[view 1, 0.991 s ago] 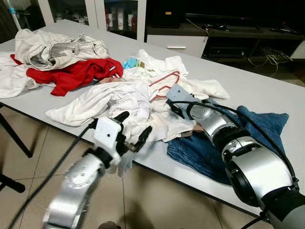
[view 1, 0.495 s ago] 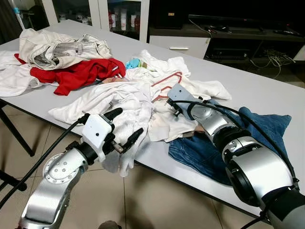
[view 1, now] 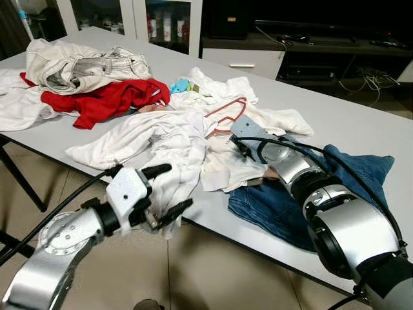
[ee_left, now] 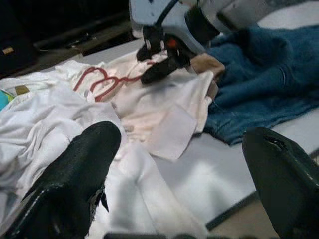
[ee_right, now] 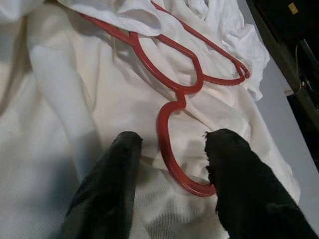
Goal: Hang hanger
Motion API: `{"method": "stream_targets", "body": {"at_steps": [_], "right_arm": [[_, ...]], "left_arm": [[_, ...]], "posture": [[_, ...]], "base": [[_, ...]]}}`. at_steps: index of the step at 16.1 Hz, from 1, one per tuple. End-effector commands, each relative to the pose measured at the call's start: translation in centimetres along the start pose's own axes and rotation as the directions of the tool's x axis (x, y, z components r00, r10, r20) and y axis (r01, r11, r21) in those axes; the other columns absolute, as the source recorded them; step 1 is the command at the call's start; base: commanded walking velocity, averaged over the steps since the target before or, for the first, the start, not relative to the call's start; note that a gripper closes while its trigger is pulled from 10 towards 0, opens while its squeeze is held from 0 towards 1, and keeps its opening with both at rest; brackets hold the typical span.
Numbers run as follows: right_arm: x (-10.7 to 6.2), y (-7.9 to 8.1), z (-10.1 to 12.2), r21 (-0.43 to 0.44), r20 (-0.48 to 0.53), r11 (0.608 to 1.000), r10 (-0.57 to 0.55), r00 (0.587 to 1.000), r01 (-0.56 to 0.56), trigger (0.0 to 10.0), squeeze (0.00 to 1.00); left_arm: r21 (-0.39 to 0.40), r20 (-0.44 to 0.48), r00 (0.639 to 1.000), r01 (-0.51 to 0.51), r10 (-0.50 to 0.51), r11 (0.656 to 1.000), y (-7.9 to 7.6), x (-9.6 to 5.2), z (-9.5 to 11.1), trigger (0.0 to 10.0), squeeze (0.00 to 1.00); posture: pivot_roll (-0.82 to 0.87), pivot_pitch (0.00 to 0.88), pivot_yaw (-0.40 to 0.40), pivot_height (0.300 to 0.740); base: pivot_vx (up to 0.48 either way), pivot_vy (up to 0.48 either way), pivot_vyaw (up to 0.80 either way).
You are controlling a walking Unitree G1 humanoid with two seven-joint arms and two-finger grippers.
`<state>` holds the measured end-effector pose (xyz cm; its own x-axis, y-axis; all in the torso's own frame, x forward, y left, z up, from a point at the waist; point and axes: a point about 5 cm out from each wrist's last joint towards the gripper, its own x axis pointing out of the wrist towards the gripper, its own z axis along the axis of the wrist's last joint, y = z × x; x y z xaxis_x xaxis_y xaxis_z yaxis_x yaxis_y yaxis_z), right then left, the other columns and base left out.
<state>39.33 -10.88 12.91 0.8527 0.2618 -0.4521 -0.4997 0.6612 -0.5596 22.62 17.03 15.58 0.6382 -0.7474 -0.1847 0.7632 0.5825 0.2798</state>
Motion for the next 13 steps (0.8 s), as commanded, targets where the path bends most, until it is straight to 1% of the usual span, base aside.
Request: {"method": "stream_targets", "body": {"at_steps": [1,2,4,5,6,7,8,9,10,11,12,13], "right_arm": [[-0.1,-0.7,-0.1,-0.024,-0.007,1.000,-0.012,1.000,0.012,10.0,0.00],[-0.2,-0.7,-0.1,-0.041,-0.009,0.999,-0.004,1.000,0.003,10.0,0.00],[-0.1,-0.6,-0.2,-0.055,-0.015,0.998,-0.001,1.000,0.000,10.0,0.00],[-0.1,-0.6,-0.1,-0.056,-0.019,0.998,0.002,1.000,-0.003,9.5,0.00],[-0.1,-0.7,0.0,-0.026,-0.029,1.000,0.001,1.000,-0.002,5.0,0.00],[-0.1,-0.8,-0.1,0.010,-0.038,1.000,-0.002,0.999,0.003,4.5,0.00],[-0.2,-1.0,-0.1,0.048,-0.049,0.999,-0.007,0.999,0.009,4.7,0.00],[-0.2,-1.1,-0.2,0.073,-0.054,0.997,-0.009,0.999,0.013,4.7,0.00],[-0.2,-1.0,-0.5,0.226,-0.073,0.974,0.010,0.997,0.007,9.2,0.00],[-0.2,-0.9,-0.6,0.269,-0.074,0.963,0.021,0.997,0.000,9.3,0.00],[-0.2,-0.6,-0.8,0.349,-0.069,0.937,0.049,0.996,-0.022,3.0,0.00],[-0.2,-0.5,-0.9,0.371,-0.067,0.928,0.053,0.996,-0.025,1.8,0.00]], "left_arm": [[0.024,-0.001,1.000,0.010,-0.010,1.000,0.3,-0.4,0.3,10.0,0.00],[0.030,-0.010,1.000,0.005,-0.005,1.000,0.7,-0.7,0.2,10.0,0.00],[0.032,-0.005,1.000,0.003,-0.003,0.999,0.9,-0.6,0.4,10.0,0.00],[0.031,0.001,1.000,0.003,-0.003,1.000,0.8,-0.6,0.5,10.0,0.00],[0.032,0.007,1.000,0.008,-0.008,0.999,0.6,-0.5,0.7,10.0,0.00],[0.033,0.011,1.000,0.014,-0.014,0.999,0.4,-0.4,0.8,10.0,0.00],[0.032,0.014,1.000,0.018,-0.018,0.999,0.2,-0.4,0.9,10.0,0.00],[0.032,0.016,1.000,0.019,-0.019,0.999,0.1,-0.4,1.0,10.0,0.00],[0.023,0.021,1.000,0.017,-0.017,1.000,-0.3,-0.6,1.2,10.0,0.00],[0.020,0.022,1.000,0.015,-0.016,1.000,-0.5,-0.7,1.2,10.0,0.00],[0.011,0.022,1.000,0.012,-0.012,1.000,-0.8,-0.8,1.2,10.0,0.00],[0.007,0.022,1.000,0.011,-0.012,1.000,-1.0,-0.8,1.2,10.0,0.00]], "posture": [[0.23,0.000,-0.096,0.740],[0.23,0.000,-0.096,0.740],[0.24,0.000,-0.096,0.740],[0.24,0.000,-0.097,0.740],[0.25,0.000,-0.098,0.740],[0.26,0.000,-0.102,0.740],[0.26,0.000,-0.105,0.740],[0.27,0.000,-0.106,0.740],[0.28,0.000,-0.110,0.740],[0.29,0.000,-0.112,0.740],[0.30,0.000,-0.113,0.740],[0.30,0.000,-0.113,0.740]], "base": [[0.000,0.000,0.00],[0.000,0.000,0.00],[0.000,0.000,0.00],[0.000,0.000,0.00],[0.000,0.000,0.00],[0.000,0.000,0.00],[0.000,0.000,0.00],[0.000,0.000,0.00],[0.000,0.000,0.00],[0.000,0.000,0.00],[0.000,0.000,0.00],[0.000,0.000,0.00]]}}
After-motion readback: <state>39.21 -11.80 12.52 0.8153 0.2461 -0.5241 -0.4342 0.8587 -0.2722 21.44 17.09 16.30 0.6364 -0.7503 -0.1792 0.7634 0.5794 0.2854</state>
